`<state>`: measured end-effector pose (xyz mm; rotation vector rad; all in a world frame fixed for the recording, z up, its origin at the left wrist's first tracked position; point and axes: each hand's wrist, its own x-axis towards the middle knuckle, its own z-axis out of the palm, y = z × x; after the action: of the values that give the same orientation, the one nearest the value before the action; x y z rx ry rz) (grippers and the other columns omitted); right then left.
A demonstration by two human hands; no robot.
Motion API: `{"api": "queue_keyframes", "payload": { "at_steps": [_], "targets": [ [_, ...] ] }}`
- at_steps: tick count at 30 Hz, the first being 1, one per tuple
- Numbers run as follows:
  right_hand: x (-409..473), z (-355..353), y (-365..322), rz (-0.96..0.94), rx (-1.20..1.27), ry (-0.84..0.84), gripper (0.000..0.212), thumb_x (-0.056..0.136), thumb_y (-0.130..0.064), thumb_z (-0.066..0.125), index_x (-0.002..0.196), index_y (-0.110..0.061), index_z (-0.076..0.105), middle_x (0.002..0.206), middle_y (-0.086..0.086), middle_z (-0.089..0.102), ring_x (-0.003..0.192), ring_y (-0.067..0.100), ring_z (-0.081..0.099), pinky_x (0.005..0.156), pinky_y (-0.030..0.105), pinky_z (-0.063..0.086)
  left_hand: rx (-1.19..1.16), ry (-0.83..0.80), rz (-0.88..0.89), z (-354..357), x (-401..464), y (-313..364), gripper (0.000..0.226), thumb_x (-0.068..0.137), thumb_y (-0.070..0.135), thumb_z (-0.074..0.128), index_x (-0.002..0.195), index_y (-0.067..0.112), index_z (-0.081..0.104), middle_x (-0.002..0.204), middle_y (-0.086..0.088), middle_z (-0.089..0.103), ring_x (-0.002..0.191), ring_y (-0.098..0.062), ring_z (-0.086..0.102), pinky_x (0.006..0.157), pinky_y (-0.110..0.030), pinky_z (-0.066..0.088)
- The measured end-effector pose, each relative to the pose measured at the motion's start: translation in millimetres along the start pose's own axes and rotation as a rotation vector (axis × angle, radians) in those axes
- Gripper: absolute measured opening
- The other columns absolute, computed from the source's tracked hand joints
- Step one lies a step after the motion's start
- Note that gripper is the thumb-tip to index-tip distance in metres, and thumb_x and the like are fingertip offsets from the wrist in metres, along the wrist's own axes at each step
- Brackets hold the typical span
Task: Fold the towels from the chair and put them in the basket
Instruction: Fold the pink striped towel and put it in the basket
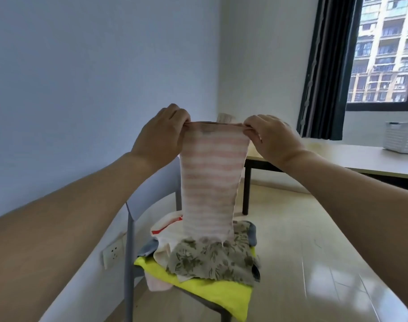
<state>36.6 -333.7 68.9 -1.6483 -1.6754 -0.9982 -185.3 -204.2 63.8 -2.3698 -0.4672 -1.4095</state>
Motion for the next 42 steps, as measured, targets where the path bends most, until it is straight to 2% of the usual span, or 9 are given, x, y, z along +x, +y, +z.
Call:
{"api": "queue_keyframes", "payload": {
  "at_steps": [4,10,13,18,22,30,34,39,42],
  "targets": [
    [-38.5,3.1,-11.9,0.146,0.174,-0.285,0.012,0.094,-0.022,0.054,0.097,-0.012,0.061,0.083,0.001,0.061,0.074,0.022,0.056,0.068,0.033,0.046,-0.375,-0.243,-0.304,-0.1,-48.1,25.2,0.009,0.095,0.008,0.043,0.089,0.01,0.049,0.068,-0.003,0.053,0.061,-0.021,0.047,0.057,-0.034,0.038],
    [-86.0,14.5,-32.9,0.439,0.265,-1.386,0.011,0.089,-0.007,0.06,0.083,-0.015,0.064,0.071,0.005,0.063,0.059,0.016,0.059,0.069,0.03,0.056,-0.891,-0.879,-0.916,24.1,-134.9,57.0,0.009,0.098,0.007,0.048,0.094,0.011,0.054,0.086,-0.013,0.061,0.073,-0.024,0.064,0.065,-0.039,0.059],
    [-112.6,32.3,-39.6,0.463,0.218,-1.542,0.016,0.086,-0.002,0.062,0.077,-0.015,0.059,0.068,0.007,0.061,0.056,0.017,0.058,0.071,0.035,0.057,-0.967,-1.12,-0.991,37.3,-169.7,74.8,0.012,0.096,0.004,0.047,0.106,0.007,0.054,0.095,-0.016,0.063,0.08,-0.028,0.067,0.069,-0.04,0.06],
    [-154.4,64.2,-44.1,0.47,0.195,-1.721,0.011,0.088,-0.003,0.06,0.099,-0.006,0.058,0.073,0.006,0.06,0.06,0.017,0.058,0.071,0.033,0.055,-1.021,-1.265,-1.081,57.6,-216.3,89.2,0.013,0.095,0.001,0.047,0.104,0.007,0.055,0.092,-0.012,0.063,0.073,-0.021,0.066,0.063,-0.036,0.06],
    [-167.1,83.3,-41.2,0.46,0.229,-1.674,0.003,0.09,-0.006,0.056,0.089,-0.007,0.059,0.075,0.006,0.06,0.059,0.016,0.058,0.067,0.03,0.055,-0.925,-1.202,-1.131,74.8,-228.9,87.8,0.014,0.095,0.003,0.044,0.096,0.009,0.057,0.093,-0.01,0.062,0.078,-0.022,0.066,0.064,-0.038,0.061],
    [-161.3,149.8,-28.4,0.374,0.125,-1.219,0.031,0.093,-0.019,0.048,0.063,-0.014,0.044,0.067,0.0,0.046,0.068,0.019,0.047,0.051,0.024,0.035,-0.602,-0.874,-1.094,143.0,-229.6,45.8,0.016,0.093,0.012,0.04,0.079,0.014,0.048,0.079,-0.008,0.052,0.073,-0.024,0.052,0.063,-0.034,0.046],
    [-158.8,194.3,-20.3,0.449,0.14,-1.073,0.03,0.094,-0.017,0.044,0.064,-0.015,0.047,0.071,-0.002,0.048,0.069,0.017,0.048,0.051,0.022,0.034,-0.481,-0.829,-1.091,179.3,-220.6,24.3,0.014,0.092,0.012,0.038,0.081,0.015,0.047,0.077,-0.003,0.049,0.067,-0.018,0.043,0.054,-0.03,0.031],
    [-161.5,235.3,-13.3,0.6,0.132,-0.977,0.016,0.093,-0.009,0.041,0.086,-0.008,0.056,0.082,0.002,0.051,0.071,0.017,0.049,0.053,0.024,0.039,-0.503,-0.896,-1.097,216.8,-215.9,18.4,0.023,0.092,0.009,0.033,0.109,0.008,0.048,0.098,-0.007,0.049,0.077,-0.017,0.044,0.061,-0.03,0.035],
    [-163.3,248.2,-10.2,0.617,0.167,-0.954,0.016,0.092,-0.009,0.041,0.09,-0.007,0.056,0.087,0.005,0.054,0.078,0.021,0.051,0.06,0.025,0.04,-0.517,-0.911,-1.13,230.4,-217.0,13.3,0.018,0.093,0.008,0.032,0.101,0.008,0.048,0.09,-0.006,0.049,0.074,-0.018,0.044,0.061,-0.03,0.034]
  ]
}}
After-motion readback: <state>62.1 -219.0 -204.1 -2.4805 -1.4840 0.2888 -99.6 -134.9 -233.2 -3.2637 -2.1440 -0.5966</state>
